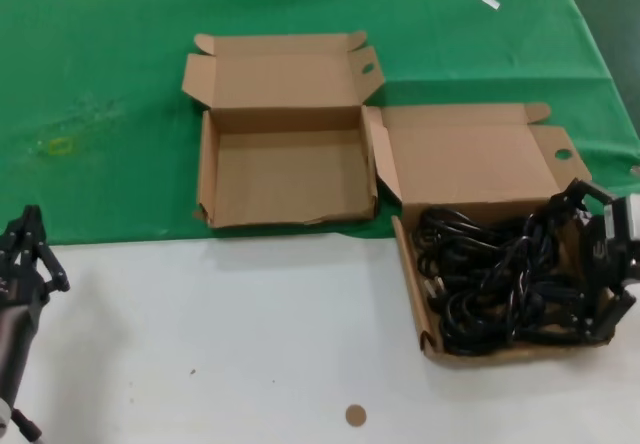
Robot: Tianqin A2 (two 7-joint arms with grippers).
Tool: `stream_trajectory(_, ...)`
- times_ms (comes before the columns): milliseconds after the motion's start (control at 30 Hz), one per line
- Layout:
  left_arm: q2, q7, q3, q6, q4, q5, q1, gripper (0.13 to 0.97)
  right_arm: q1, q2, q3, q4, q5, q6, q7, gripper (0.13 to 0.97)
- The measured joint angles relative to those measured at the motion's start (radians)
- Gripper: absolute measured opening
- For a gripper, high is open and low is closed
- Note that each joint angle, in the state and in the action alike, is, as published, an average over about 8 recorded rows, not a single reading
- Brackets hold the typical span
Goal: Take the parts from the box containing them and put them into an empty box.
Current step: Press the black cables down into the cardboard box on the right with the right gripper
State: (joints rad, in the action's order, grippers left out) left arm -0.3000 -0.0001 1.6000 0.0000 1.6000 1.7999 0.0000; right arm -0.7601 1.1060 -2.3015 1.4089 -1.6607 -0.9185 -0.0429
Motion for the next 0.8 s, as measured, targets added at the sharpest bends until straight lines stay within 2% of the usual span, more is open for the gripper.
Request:
stream_trajectory(233,0.000,0.000,0.000,0.000,0.000,0.000,0.000,0.150,-0.043,-0.088,0.035,-0.097,0.095,-0.135,0.141,0.959)
stream_trajectory(433,0.000,0.000,0.000,0.000,0.000,0.000,0.000,0.145,-0.066,-0.155,0.063,-0.158,0.160,-0.189,0.201,0.949)
stream_trajectory(800,0.000,0.000,0.000,0.000,0.000,0.000,0.000,0.144,-0.076,-0.223,0.121,-0.217,0.230,-0.230,0.226,0.824)
